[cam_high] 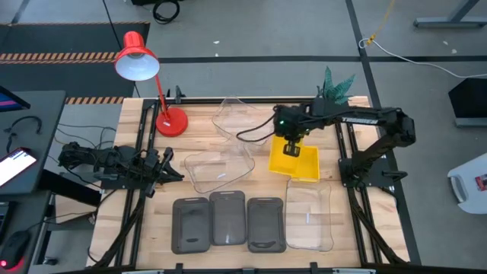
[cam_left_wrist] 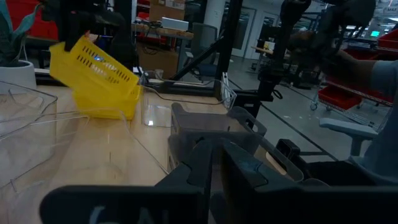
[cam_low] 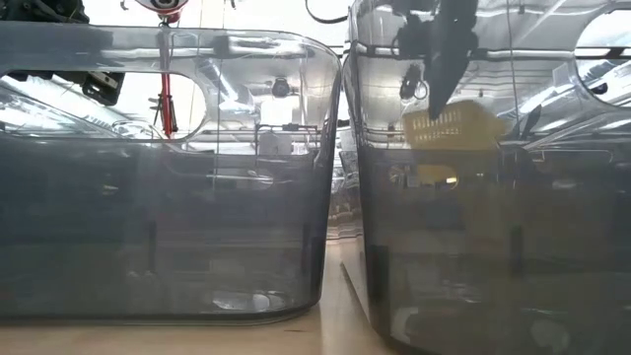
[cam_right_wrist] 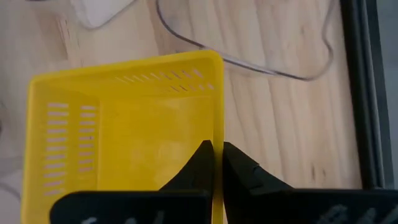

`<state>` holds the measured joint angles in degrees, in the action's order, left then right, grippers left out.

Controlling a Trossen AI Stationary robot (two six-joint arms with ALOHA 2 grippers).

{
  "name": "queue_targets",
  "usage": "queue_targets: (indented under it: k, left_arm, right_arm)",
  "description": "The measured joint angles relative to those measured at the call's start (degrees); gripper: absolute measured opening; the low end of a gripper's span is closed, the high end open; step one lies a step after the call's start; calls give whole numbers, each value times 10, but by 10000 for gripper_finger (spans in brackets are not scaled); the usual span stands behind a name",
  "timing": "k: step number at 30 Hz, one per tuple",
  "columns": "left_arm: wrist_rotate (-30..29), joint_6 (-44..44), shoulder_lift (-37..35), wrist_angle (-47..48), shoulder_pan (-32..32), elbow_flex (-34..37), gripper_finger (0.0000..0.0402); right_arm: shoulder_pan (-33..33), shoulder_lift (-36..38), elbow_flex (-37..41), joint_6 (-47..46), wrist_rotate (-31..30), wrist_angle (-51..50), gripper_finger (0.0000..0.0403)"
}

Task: Stack baskets by color
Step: Stack the left yellow bin on the right stacked yellow bins

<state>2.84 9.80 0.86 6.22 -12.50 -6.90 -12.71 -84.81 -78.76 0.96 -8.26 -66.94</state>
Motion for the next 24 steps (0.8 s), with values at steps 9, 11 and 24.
queue_targets:
  k: [9, 11, 24]
  left_arm:
    - [0, 0, 0, 0, 0, 0, 30]
    - [0, 0, 0, 0, 0, 0, 30]
    - [0, 0, 0, 0, 0, 0, 34]
  right_arm:
    - [-50, 71, 30, 62, 27, -25, 15]
    - [-66, 87, 53, 69, 36, -24, 15]
    - [-137, 152, 157, 146, 114, 3, 16]
